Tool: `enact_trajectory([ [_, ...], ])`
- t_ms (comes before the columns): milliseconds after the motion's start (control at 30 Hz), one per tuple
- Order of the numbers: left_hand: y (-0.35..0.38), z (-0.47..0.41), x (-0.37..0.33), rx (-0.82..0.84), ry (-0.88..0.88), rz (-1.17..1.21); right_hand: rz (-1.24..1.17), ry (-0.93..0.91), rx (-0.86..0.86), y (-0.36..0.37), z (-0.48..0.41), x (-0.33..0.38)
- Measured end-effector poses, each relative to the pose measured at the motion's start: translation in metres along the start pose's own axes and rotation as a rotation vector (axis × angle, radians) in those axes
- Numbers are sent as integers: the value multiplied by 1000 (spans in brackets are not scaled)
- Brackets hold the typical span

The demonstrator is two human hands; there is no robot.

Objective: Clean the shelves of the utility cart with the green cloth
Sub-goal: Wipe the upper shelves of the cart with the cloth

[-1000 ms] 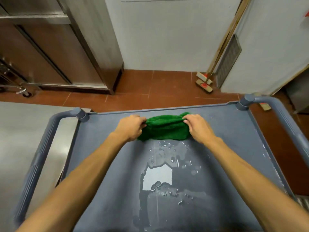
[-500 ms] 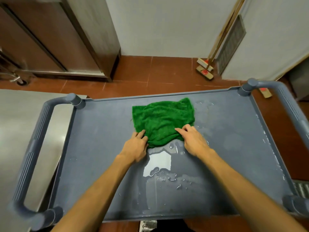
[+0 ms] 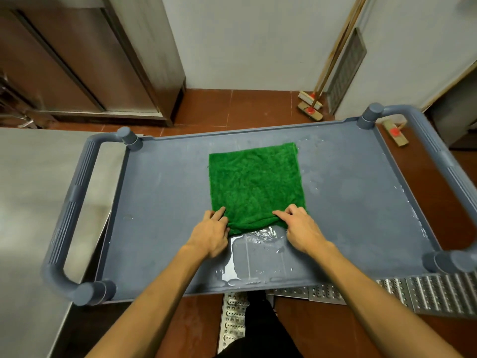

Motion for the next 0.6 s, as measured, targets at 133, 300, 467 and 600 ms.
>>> enact_trajectory([
  [133,8,27,-3,13,6,20,18,20,-4,7,26,8],
  [300,15,60,-6,20,10,32,55,39,31,15,58,18],
  [467,15,95,-11,34,-21,28,53,55,74,25,90,28],
  [600,19,117,-12,15,-39,60,126,48,101,27,109,34],
])
Point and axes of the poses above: each hand's wrist, its own z-axis away from the middle knuckle, its own y-axis out of the palm, x = y × z, the point moved 10 cm from there along -z, towards the middle knuckle, and after that the axes turned 7 degrees about -x, right-handed, at the moved point
